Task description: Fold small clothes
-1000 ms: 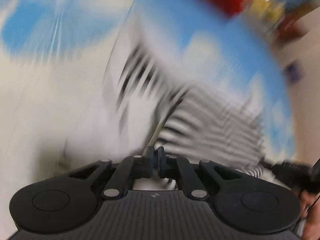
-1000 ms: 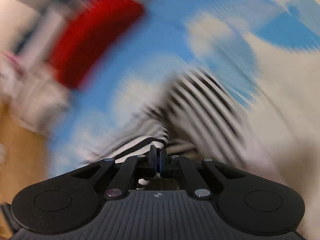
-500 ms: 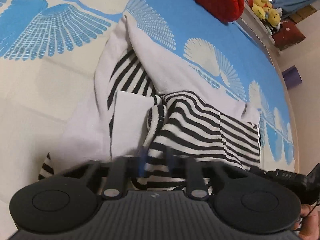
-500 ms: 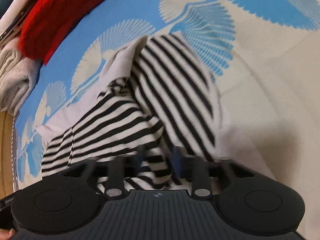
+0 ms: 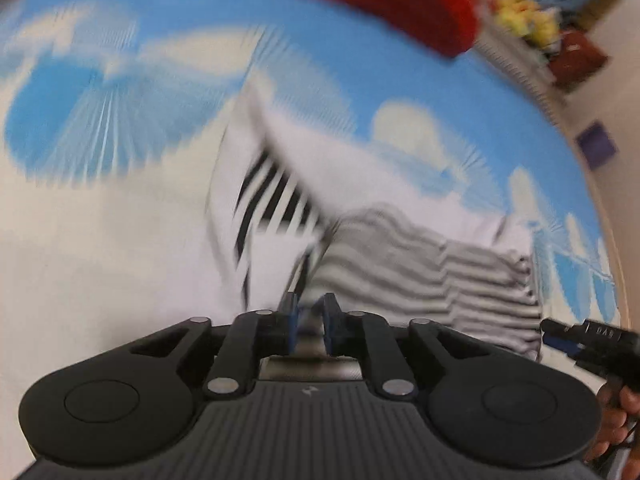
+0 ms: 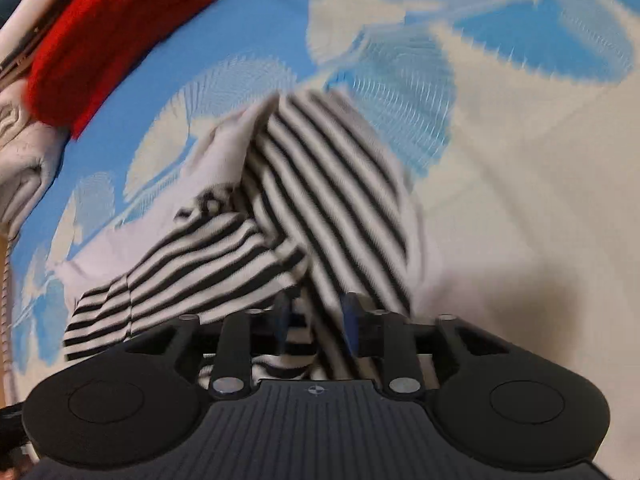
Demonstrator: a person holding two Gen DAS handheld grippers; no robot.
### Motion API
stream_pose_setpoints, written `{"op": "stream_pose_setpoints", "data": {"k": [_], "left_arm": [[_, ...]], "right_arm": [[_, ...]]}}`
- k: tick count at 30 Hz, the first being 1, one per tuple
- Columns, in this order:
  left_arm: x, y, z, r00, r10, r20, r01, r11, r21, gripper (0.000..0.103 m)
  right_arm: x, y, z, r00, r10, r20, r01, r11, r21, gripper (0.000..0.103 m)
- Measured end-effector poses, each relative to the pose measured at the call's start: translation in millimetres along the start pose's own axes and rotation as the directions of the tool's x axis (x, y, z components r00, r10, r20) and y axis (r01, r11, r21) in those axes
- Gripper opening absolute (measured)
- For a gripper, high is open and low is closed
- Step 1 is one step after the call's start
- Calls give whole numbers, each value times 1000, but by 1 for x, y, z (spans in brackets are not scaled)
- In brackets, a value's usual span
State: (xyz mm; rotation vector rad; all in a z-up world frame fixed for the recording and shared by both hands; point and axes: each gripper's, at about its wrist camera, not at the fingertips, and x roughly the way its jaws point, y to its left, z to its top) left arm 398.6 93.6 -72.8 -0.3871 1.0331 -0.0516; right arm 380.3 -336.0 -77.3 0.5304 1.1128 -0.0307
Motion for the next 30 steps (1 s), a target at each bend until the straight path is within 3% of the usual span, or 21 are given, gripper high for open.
{"op": "stream_pose_setpoints", "data": {"k": [2, 4, 7, 8, 10, 12, 16, 19, 21, 23, 25, 28, 30], "left_arm": [[-8, -4, 0, 998, -49, 38, 48, 999, 20, 13], [-4, -6, -5, 996, -88, 19, 88, 996, 21, 13], [19, -1, -17, 995, -74, -72, 75, 997, 7, 13], [27, 2, -17, 994, -28, -108, 29, 1000, 8, 13], [39, 11, -21, 986, 51, -158, -51, 999, 8, 5], [33, 14, -17, 989, 37, -143, -39, 999, -18, 4], [16, 4, -9, 998, -22, -65, 23, 1000, 21, 6], [29, 6, -17, 989, 40, -144, -32, 998, 54, 6], [33, 7, -24, 981, 66, -181, -52, 995, 81, 6], [16, 1, -21, 988, 71, -134, -59, 994, 91, 6], [-14, -10, -20, 997, 67, -33, -62, 988, 139, 7], [-69, -22, -27, 994, 32, 109, -53, 978, 201, 10], [-102, -25, -35, 988, 15, 151, -47, 976, 214, 10]], "right_arm": [[-18, 10, 1, 995, 18, 101, -14, 999, -37, 32], [-32, 19, 1, 983, 83, 161, -68, 993, -94, 32], [-22, 28, 0, 979, 186, 85, -174, 977, -126, 31], [-12, 28, -2, 983, 180, 33, -175, 977, -119, 31], [11, 25, -8, 995, 50, -82, -60, 990, -124, 31], [21, 20, -11, 993, -42, -114, 25, 989, -144, 23], [1, 34, -6, 999, 13, -30, -19, 978, -208, 25], [6, 31, -4, 998, 37, -50, -46, 981, -189, 27], [18, 25, -7, 994, -34, -106, 15, 985, -172, 26], [20, 26, -11, 991, -74, -114, 51, 980, -192, 25], [2, 38, -9, 995, -76, -59, 62, 975, -214, 25], [-47, 55, -8, 997, -9, 77, 28, 970, -243, 26], [-86, 58, -14, 986, 56, 155, -16, 968, -250, 27]]}}
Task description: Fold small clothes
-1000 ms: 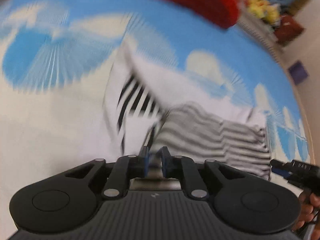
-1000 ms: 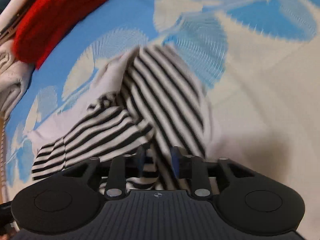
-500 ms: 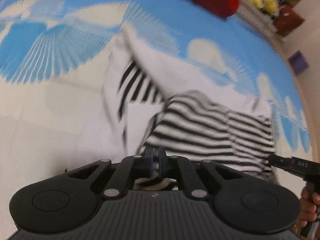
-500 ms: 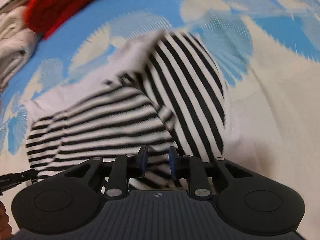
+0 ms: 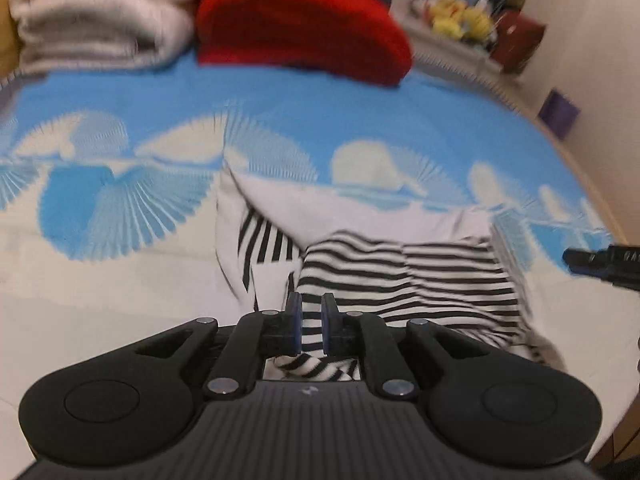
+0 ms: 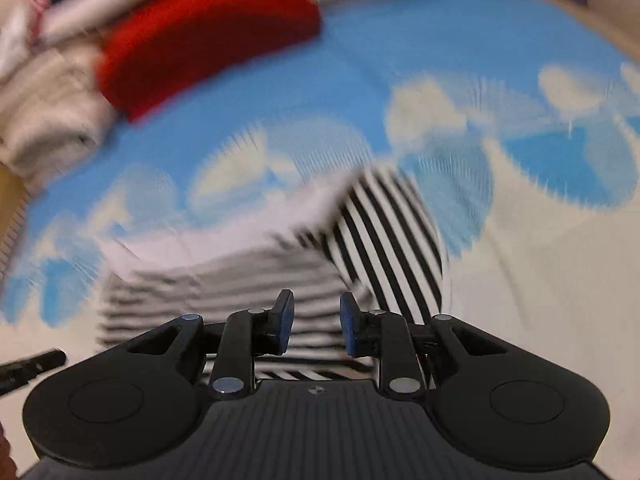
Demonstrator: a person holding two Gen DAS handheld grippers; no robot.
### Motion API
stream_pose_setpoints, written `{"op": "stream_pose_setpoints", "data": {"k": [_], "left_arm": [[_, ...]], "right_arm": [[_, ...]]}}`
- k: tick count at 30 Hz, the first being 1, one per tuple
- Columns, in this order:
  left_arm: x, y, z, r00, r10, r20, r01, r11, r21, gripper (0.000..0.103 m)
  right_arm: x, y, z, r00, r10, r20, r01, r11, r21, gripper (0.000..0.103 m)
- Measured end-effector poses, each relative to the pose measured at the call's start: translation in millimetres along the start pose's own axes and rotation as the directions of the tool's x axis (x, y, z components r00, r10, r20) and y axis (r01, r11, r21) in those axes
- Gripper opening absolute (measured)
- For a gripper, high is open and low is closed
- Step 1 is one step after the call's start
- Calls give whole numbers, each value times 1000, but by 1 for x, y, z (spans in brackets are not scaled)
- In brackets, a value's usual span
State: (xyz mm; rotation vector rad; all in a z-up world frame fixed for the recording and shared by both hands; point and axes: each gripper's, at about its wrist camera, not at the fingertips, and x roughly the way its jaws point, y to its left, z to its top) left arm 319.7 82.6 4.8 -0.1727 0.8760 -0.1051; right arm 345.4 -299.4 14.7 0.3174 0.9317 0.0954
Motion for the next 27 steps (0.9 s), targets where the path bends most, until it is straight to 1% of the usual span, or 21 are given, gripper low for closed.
{"op": "stream_pose_setpoints", "data": {"k": [2, 4, 6, 8, 10, 13, 14, 15, 17, 18, 19, 20, 21, 22, 23, 24, 25, 26, 27], "left_arm": [[-34, -2, -7, 999, -4, 39, 3, 1000, 12, 10], [-65, -7, -17, 997, -4, 71, 3, 1000, 19, 10], [-96, -6, -37, 995, -20, 96, 19, 1000, 14, 14], [-121, -6, -65, 993, -25, 113, 23, 1000, 18, 21], [-137, -4, -96, 992, -11, 126, 8, 1000, 24, 22], [-144, -1, -150, 985, 42, 167, -47, 999, 26, 22], [-141, 0, -165, 985, 64, 161, -71, 997, 37, 22], [-136, 0, -178, 987, 88, 137, -96, 994, 46, 22], [-127, 2, -192, 989, 107, 98, -111, 993, 37, 22], [-123, 3, -194, 990, 108, 88, -111, 994, 23, 22], [-121, 4, -195, 992, 102, 76, -103, 995, 12, 22], [-119, 5, -194, 993, 90, 70, -90, 996, 3, 22], [-119, 5, -194, 995, 78, 70, -78, 997, -3, 23], [-118, 6, -194, 994, 78, 71, -77, 997, -7, 28], [-118, 7, -195, 994, 85, 69, -84, 996, -10, 37], [-117, 7, -196, 994, 93, 62, -93, 996, -15, 41], [-115, 9, -197, 994, 101, 50, -99, 995, -28, 49], [-113, 10, -198, 994, 106, 38, -105, 994, -44, 59], [-110, 12, -197, 993, 113, 24, -111, 992, -66, 65]], "right_arm": [[-41, 5, -2, 995, 38, 88, -38, 999, 1, 28], [-79, 7, -9, 984, 71, 165, -72, 997, 1, 29], [-112, 6, -22, 971, 94, 220, -90, 996, -28, 35], [-144, 1, -44, 957, 95, 274, -81, 995, -61, 38], [-168, -8, -70, 947, 77, 311, -56, 996, -75, 41], [-189, -28, -111, 935, 15, 354, 5, 998, -57, 42], [-187, -36, -126, 935, -12, 354, 28, 999, -40, 42], [-188, -45, -139, 938, -33, 344, 43, 999, -22, 42], [-181, -62, -168, 944, -68, 324, 68, 998, 11, 42], [-176, -69, -182, 949, -95, 299, 92, 995, 24, 42], [-168, -75, -188, 961, -140, 237, 130, 990, 59, 42], [-163, -82, -191, 970, -142, 198, 122, 987, 108, 42], [-162, -87, -192, 975, -112, 192, 87, 987, 136, 42], [-158, -90, -191, 979, -101, 180, 75, 986, 148, 41], [-153, -90, -191, 978, -123, 169, 99, 984, 145, 41], [-150, -90, -190, 976, -146, 163, 123, 982, 141, 41], [-144, -91, -190, 976, -159, 148, 139, 981, 136, 41], [-139, -92, -191, 981, -152, 122, 135, 982, 135, 42], [-134, -94, -197, 987, -137, 88, 124, 983, 137, 43]]}}
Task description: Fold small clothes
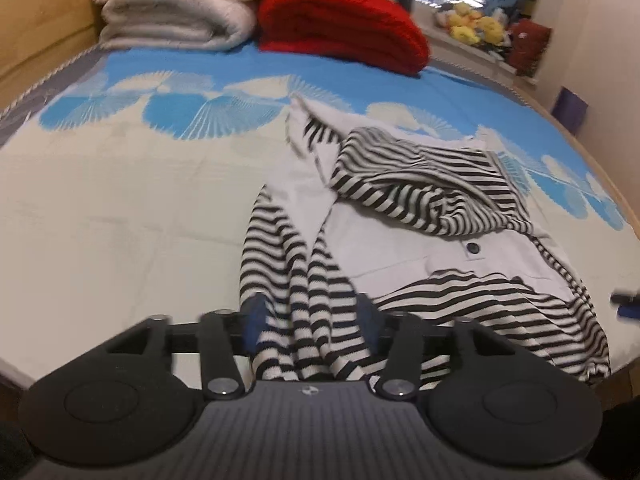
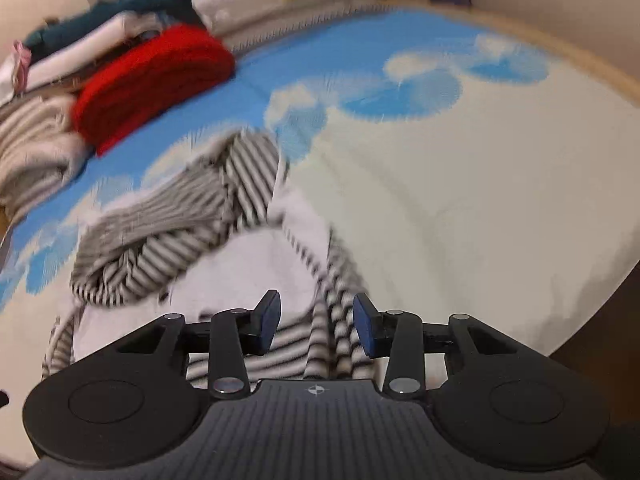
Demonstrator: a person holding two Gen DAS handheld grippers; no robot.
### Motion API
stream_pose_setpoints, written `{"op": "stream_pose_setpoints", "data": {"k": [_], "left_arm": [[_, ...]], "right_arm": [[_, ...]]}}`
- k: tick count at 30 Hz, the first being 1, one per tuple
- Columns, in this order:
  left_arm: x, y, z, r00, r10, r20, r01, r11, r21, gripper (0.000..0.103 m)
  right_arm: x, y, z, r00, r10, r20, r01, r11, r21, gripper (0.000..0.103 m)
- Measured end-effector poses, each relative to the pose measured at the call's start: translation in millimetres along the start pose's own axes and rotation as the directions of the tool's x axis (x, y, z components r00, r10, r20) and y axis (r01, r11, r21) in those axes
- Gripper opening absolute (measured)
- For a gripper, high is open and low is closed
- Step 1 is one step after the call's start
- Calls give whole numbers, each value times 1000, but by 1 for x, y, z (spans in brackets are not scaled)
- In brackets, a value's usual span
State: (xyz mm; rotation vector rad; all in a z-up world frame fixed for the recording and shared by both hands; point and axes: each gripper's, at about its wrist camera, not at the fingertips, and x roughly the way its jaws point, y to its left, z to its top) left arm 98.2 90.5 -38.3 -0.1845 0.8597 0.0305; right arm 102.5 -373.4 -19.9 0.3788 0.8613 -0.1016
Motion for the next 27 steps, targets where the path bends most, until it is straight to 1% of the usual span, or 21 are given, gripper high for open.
{"op": "stream_pose_setpoints", "data": {"k": [1, 2, 3, 4, 6, 9, 11, 13, 15, 19, 21, 24, 25, 26, 27], "left_arm": [[3, 1, 1, 1000, 5, -13, -6, 1000, -23, 76], [9, 0, 0, 1000, 6, -31, -8, 999, -44, 82], [15, 0, 0, 999, 4, -53, -7, 998, -60, 83], [22, -1, -1, 997, 6, -78, -12, 997, -72, 83], [34, -3, -3, 993, 38, -116, -47, 996, -76, 83], [52, -3, -6, 980, 71, -185, -88, 993, -83, 83], [60, 3, -7, 972, 70, -223, -101, 986, -129, 83], [65, 12, -9, 966, 55, -254, -103, 978, -183, 83], [69, 18, -10, 961, 47, -273, -106, 973, -205, 83], [75, 20, -16, 952, 52, -303, -107, 980, -169, 82], [76, 18, -18, 951, 57, -304, -102, 985, -136, 82], [78, 15, -20, 951, 75, -299, -107, 990, -92, 80], [78, 14, -20, 951, 80, -297, -110, 990, -85, 74], [79, 13, -19, 951, 83, -297, -111, 991, -80, 64], [79, 13, -19, 952, 82, -294, -108, 991, -74, 56]], "right_arm": [[7, -2, -3, 999, 9, -37, -9, 1000, 11, 43], [12, -4, -7, 998, 8, -66, -6, 1000, 19, 43], [16, -2, -10, 996, 1, -90, 0, 1000, 15, 45], [20, 0, -14, 993, -11, -115, 11, 1000, -2, 45], [27, 5, -18, 989, -35, -146, 31, 999, -25, 48], [35, 5, -22, 980, -62, -189, 61, 998, -12, 49], [39, 2, -26, 973, -90, -213, 89, 996, -11, 49], [44, 1, -29, 968, -112, -225, 113, 994, -12, 49], [48, -2, -31, 962, -126, -240, 129, 992, -4, 50], [55, -5, -35, 954, -141, -265, 152, 988, 21, 50], [57, -5, -37, 953, -145, -266, 155, 988, 19, 50], [58, -4, -41, 951, -155, -267, 163, 987, 8, 49], [58, -2, -42, 952, -151, -265, 159, 987, 7, 48], [58, -1, -42, 954, -146, -262, 152, 988, 5, 42], [57, -1, -42, 956, -136, -258, 141, 990, 3, 33]]}}
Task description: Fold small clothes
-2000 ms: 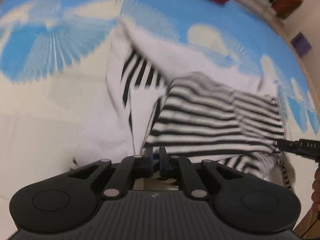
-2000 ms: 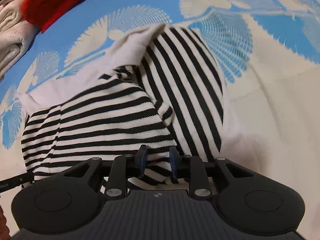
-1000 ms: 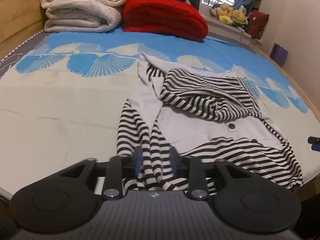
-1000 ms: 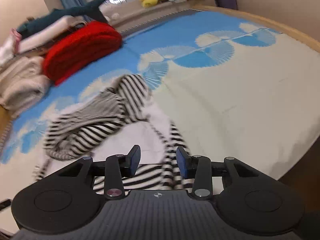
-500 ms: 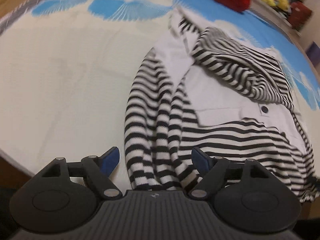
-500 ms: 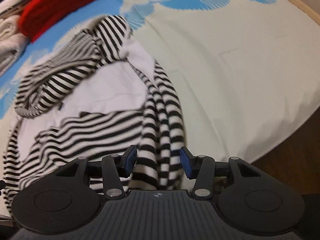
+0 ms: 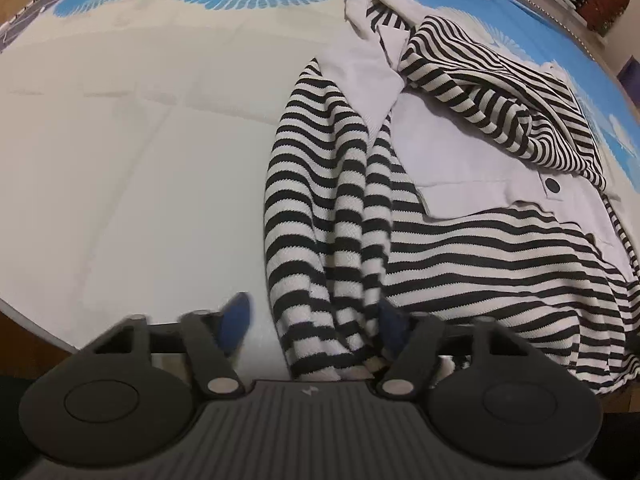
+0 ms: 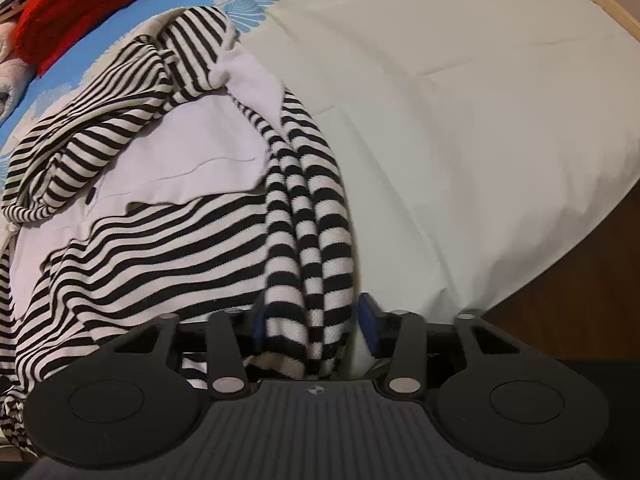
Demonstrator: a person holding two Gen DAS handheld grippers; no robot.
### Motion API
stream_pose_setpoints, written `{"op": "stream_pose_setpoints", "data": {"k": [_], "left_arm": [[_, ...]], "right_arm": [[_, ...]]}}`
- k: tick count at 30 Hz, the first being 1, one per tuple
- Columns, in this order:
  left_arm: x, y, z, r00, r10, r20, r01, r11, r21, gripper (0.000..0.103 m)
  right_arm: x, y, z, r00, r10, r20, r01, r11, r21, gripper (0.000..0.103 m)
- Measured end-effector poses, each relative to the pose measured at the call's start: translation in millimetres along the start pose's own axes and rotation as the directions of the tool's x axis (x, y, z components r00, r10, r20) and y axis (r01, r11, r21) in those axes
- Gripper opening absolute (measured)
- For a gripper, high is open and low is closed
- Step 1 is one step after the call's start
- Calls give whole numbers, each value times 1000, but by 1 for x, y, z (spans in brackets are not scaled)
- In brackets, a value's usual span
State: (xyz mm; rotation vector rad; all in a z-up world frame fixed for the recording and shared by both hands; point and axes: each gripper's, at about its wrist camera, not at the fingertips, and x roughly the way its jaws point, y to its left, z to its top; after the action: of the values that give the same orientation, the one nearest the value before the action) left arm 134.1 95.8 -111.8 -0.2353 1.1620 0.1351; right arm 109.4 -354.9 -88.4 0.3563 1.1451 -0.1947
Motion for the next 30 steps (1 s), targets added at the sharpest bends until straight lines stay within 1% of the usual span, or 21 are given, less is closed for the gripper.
{"op": "stream_pose_setpoints", "data": {"k": [1, 2, 3, 5, 6, 8, 10, 11, 13, 14, 15, 16, 17, 20, 24, 25, 26, 27, 28, 29, 30], "left_arm": [[-1, -1, 1, 1000, -8, 5, 8, 1000, 7, 33], [-2, -1, 1, 1000, -17, 10, 17, 1000, 8, 20], [-5, -1, 2, 1000, -12, 18, 12, 1000, 5, 19], [-11, 1, 2, 999, 11, 36, -10, 1000, -4, 20], [-13, 1, 2, 999, 9, 37, -9, 1000, -12, 20], [-13, 2, 1, 1000, 0, 27, 0, 1000, -22, 22], [-10, 4, 0, 1000, -10, 16, 10, 999, -34, 29], [-10, 5, 0, 1000, -11, 14, 12, 999, -48, 40], [-11, 9, 1, 1000, -22, 20, 23, 997, -77, 53], [-11, 11, 2, 999, -33, 19, 34, 995, -89, 56], [-10, 12, 3, 999, -45, 16, 47, 994, -100, 58], [-9, 12, 3, 998, -54, 10, 55, 993, -105, 60], [-8, 12, 3, 998, -59, 2, 59, 993, -106, 61], [-1, 6, 1, 998, -53, -27, 50, 996, -80, 61], [1, -4, 0, 1000, -14, -19, 14, 1000, -10, 60], [2, -5, -1, 1000, -9, -19, 9, 1000, -3, 58], [2, -6, -1, 1000, -8, -15, 8, 1000, 7, 47], [2, -6, -1, 1000, -13, -13, 14, 1000, 17, 39], [1, -7, -1, 1000, -25, -7, 26, 999, 24, 22], [0, -8, 0, 999, -34, 0, 34, 999, 26, 14], [-3, -8, 0, 999, -35, 13, 34, 999, 28, 13]], "right_arm": [[-1, 0, 0, 1000, 11, 4, -11, 1000, -3, 27], [-3, 1, 0, 1000, 19, 10, -19, 1000, -7, 15], [-5, 1, 1, 1000, 23, 21, -23, 1000, -12, 9], [-10, 0, 1, 999, 32, 43, -31, 999, -15, 7], [-12, -1, 1, 998, 28, 49, -28, 999, -16, 7], [-12, -3, 1, 999, 19, 45, -19, 1000, -12, 7], [-9, -4, 0, 999, 12, 31, -12, 1000, -11, 7], [-7, -3, 0, 1000, 12, 24, -12, 1000, -12, 8], [-4, -2, 1, 1000, 9, 13, -9, 1000, -10, 13], [-3, -1, 1, 1000, 1, 11, -1, 1000, -9, 25], [-1, 0, 1, 1000, -10, 6, 10, 1000, -11, 43], [0, 0, 1, 1000, -15, 3, 15, 1000, -13, 49], [1, 0, 1, 1000, -12, -2, 12, 1000, -13, 51], [5, 3, 0, 1000, -2, -15, 2, 1000, -23, 51], [6, 11, -3, 1000, -6, -11, 5, 998, -64, 52], [6, 13, -4, 1000, -8, -10, 7, 997, -76, 52], [6, 15, -4, 1000, -6, -10, 5, 997, -83, 51], [6, 15, -5, 1000, -4, -10, 3, 996, -86, 45], [6, 15, -5, 1000, 3, -10, -4, 996, -90, 40], [6, 16, -5, 1000, 12, -10, -13, 995, -95, 25], [5, 16, -5, 1000, 23, -11, -24, 995, -97, 17]]}}
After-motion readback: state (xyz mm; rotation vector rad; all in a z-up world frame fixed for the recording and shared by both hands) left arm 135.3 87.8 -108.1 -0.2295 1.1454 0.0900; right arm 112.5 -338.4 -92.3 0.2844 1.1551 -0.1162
